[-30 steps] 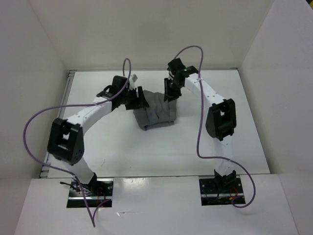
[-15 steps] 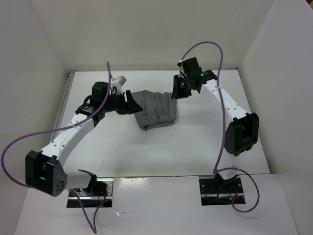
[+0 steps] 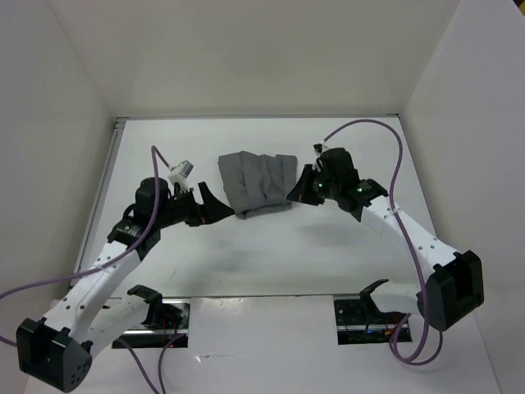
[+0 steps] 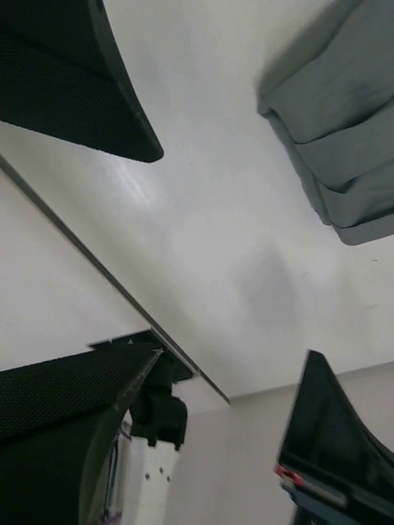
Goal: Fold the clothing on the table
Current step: Fold the skirt
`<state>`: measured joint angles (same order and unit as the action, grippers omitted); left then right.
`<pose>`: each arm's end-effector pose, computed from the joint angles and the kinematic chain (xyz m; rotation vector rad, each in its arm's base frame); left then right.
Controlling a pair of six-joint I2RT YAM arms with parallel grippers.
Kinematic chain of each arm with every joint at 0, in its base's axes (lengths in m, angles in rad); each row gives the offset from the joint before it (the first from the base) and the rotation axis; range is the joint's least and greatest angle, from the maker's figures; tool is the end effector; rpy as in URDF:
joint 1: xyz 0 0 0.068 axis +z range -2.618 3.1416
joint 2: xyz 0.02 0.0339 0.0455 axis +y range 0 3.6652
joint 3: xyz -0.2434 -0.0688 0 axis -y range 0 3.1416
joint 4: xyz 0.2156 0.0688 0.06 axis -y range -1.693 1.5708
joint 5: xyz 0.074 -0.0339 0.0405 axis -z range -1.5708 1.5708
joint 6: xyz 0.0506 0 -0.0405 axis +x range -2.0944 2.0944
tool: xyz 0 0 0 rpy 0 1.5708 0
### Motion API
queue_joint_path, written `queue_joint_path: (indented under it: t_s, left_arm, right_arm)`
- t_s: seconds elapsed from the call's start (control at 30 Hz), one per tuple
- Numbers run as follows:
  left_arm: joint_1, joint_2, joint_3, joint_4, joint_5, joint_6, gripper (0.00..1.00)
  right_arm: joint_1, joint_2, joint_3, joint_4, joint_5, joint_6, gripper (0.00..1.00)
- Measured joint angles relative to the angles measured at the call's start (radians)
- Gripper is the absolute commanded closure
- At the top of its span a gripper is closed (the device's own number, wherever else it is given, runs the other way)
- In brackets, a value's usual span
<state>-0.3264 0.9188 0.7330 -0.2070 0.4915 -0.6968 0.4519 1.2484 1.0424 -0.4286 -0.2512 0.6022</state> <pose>0.1864 -0.0883 0.2807 -0.0402 2.0969 -1.1289 0.2331 0.1271 0.2861 0.0264 2.3196 0.8413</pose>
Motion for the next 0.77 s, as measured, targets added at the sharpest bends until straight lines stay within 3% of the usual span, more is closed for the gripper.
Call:
queue_joint_path:
  t_s: [0.1, 0.3, 0.33, 0.37, 0.4, 0.5, 0.77]
  left_arm:
    - [0.000, -0.088, -0.068, 0.019, -0.029, -0.070, 0.00]
    - [0.000, -0.245, -0.105, 0.053, -0.082, -0.154, 0.00]
    - [0.000, -0.265, -0.108, 0.057, -0.090, -0.164, 0.00]
    - [0.000, -0.284, -0.113, 0.060, -0.098, -0.172, 0.00]
    - [-0.003, -0.299, -0.117, 0.060, -0.103, -0.175, 0.00]
    - [-0.005, -0.317, -0.119, 0.065, -0.110, -0.179, 0.00]
    - [-0.006, -0.237, -0.119, 0.070, -0.110, -0.169, 0.00]
  right_arm:
    - [0.036, -0.011, -0.054, 0.007, 0.007, 0.046, 1.00]
    - [0.050, -0.177, -0.142, 0.086, 0.062, 0.132, 0.99]
    - [0.051, -0.217, -0.157, 0.100, 0.071, 0.142, 0.85]
    - [0.051, -0.263, -0.173, 0.116, 0.081, 0.156, 0.32]
    - [0.053, -0.294, -0.183, 0.131, 0.087, 0.170, 0.14]
    - [0.056, -0.374, -0.215, 0.190, 0.108, 0.182, 0.00]
    - [0.061, -0.428, -0.267, 0.242, 0.136, 0.213, 0.00]
